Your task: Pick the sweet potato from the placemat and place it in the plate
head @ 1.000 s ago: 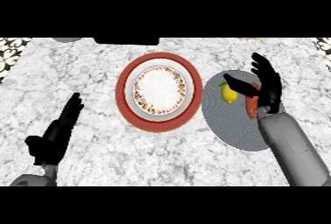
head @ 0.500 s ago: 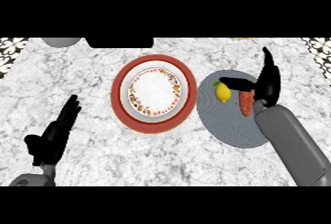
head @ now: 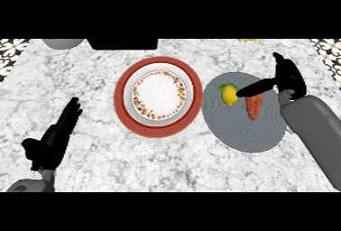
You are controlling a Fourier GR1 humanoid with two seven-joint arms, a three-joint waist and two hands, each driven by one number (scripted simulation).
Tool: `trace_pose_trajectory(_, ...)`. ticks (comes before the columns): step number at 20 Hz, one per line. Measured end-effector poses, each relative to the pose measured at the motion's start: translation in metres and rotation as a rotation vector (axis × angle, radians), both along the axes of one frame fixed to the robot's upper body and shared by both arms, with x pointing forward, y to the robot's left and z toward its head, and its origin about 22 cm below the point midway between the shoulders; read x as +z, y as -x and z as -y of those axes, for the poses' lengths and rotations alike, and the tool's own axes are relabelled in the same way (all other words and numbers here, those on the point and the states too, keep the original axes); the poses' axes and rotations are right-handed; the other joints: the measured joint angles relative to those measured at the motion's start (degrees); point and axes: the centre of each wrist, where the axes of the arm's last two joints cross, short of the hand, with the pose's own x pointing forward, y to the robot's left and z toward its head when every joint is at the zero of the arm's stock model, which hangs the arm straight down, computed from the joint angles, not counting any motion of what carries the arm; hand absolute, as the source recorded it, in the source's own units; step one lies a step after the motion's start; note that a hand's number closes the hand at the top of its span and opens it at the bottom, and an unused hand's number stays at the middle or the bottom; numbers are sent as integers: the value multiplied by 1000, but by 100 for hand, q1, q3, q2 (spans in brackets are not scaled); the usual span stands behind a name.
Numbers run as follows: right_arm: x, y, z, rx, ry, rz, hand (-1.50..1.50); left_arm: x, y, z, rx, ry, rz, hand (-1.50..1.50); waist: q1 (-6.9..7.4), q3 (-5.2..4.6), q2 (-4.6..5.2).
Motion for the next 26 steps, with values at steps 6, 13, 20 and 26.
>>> trace_pose_trajectory(6, 13, -1, 8, 13, -22, -147, -150, -1, 0, 3, 0, 2, 0, 0, 23, 6, 15)
trace_pose_trajectory(13, 2, -6, 15, 17, 12, -274, -150, 0, -5, 1, -3, 3, 3, 0, 51, 8, 31)
trace_pose_trajectory(20, -17, -7, 25, 20, 3, -370, -150, 1, -7, 3, -5, 7, 9, 0, 56, 9, 33)
trace_pose_trajectory(26, -39, -13, 19, 8, 23, -432, -150, 4, -8, 2, -10, 9, 7, 0, 77, 12, 40)
